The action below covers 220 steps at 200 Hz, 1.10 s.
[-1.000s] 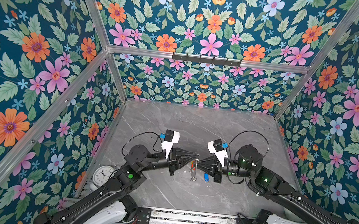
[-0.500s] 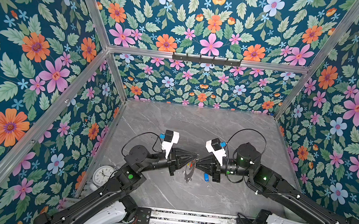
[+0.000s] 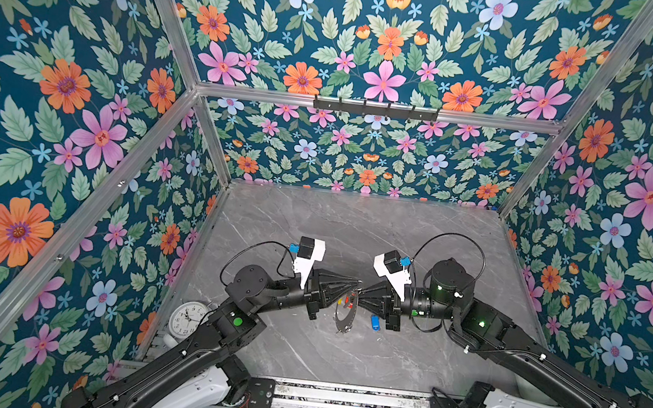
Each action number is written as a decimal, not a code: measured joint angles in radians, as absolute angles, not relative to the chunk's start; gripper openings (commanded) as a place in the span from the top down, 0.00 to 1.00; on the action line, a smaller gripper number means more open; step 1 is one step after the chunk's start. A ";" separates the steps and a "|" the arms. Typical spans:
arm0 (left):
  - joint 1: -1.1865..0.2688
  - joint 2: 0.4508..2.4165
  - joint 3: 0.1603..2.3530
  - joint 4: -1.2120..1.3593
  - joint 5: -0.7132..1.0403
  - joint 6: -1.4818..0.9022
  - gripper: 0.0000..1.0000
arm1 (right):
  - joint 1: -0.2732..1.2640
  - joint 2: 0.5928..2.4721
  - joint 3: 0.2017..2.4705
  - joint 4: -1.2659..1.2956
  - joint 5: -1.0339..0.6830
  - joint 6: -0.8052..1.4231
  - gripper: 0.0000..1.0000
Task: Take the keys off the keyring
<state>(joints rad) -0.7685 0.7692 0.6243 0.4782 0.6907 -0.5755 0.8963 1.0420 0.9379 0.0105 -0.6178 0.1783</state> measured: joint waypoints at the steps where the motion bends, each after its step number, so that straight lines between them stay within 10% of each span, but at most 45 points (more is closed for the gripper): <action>1: -0.768 0.769 0.624 0.478 0.691 -0.575 1.00 | 0.896 1.042 0.938 0.010 -0.618 0.178 1.00; 220: -0.768 0.766 0.717 0.268 0.707 -0.462 1.00 | 0.897 1.054 1.053 -0.224 -0.599 0.120 1.00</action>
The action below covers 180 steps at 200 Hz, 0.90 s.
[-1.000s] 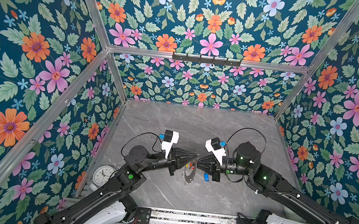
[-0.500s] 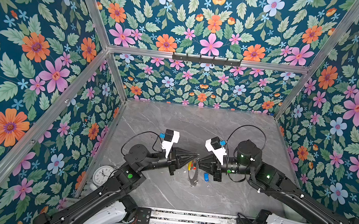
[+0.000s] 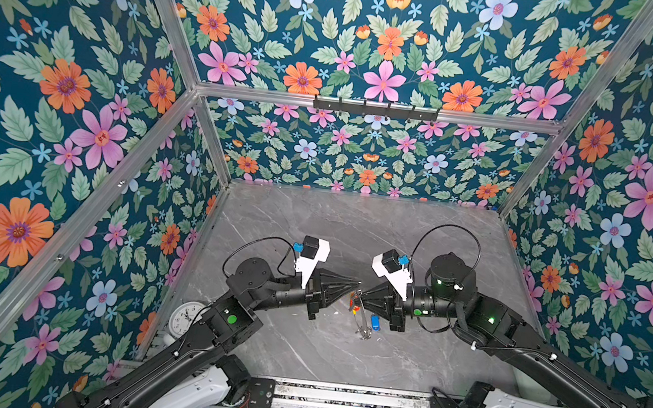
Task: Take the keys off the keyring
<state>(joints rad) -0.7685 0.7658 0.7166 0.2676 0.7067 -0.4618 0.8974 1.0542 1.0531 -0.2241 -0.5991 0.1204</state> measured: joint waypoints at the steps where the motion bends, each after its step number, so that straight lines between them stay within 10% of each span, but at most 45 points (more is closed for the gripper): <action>1: -0.768 0.766 0.717 0.266 0.707 -0.461 1.00 | 0.897 1.055 1.053 -0.225 -0.599 0.120 1.00; 180: -0.768 0.780 0.704 0.304 0.706 -0.502 1.00 | 0.897 1.073 1.048 -0.189 -0.599 0.155 1.00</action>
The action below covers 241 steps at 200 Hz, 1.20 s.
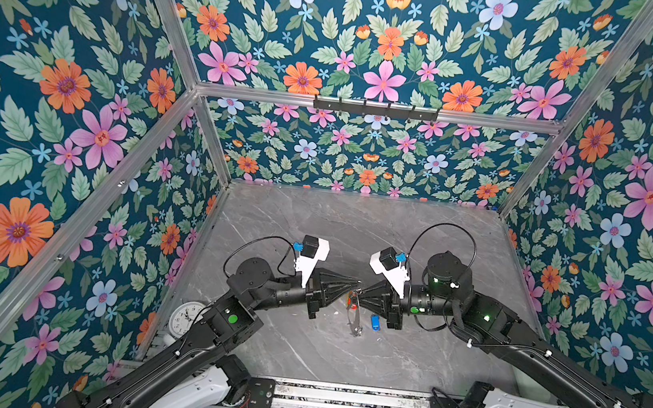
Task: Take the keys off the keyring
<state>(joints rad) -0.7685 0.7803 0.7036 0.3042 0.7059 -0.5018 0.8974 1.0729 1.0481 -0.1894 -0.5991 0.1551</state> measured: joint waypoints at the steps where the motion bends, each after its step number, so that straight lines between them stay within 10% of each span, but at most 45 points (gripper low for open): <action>1: -0.768 0.781 0.704 0.305 0.706 -0.502 1.00 | 0.897 1.073 1.048 -0.189 -0.599 0.155 1.00; 241: -0.768 0.804 0.758 0.267 0.738 -0.567 1.00 | 0.897 1.071 1.103 -0.252 -0.566 0.143 1.00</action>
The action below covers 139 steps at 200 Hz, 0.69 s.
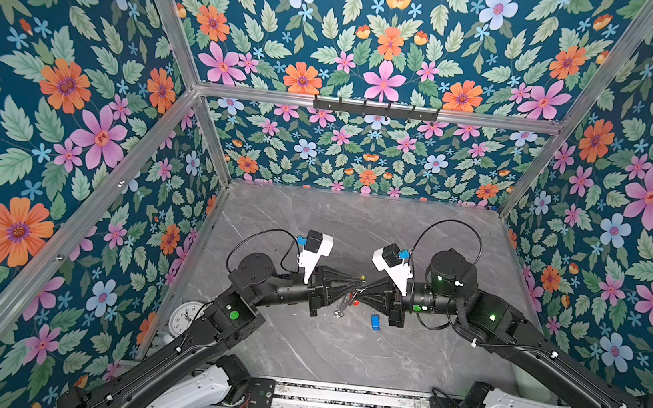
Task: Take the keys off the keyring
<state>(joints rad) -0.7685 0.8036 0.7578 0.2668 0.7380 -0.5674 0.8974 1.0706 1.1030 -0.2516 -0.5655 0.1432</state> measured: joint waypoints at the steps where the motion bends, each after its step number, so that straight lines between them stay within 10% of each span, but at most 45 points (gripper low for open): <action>1: -0.768 0.804 0.758 0.267 0.738 -0.567 1.00 | 0.897 1.071 1.103 -0.252 -0.566 0.143 1.00; 139: -0.768 0.821 0.815 0.177 0.738 -0.509 1.00 | 0.896 1.121 1.186 -0.341 -0.569 0.113 1.00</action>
<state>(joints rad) -0.7677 0.8207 0.8154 0.1772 0.7376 -0.5087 0.8963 1.1206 1.1858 -0.3412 -0.5690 0.1131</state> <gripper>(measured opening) 0.051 0.063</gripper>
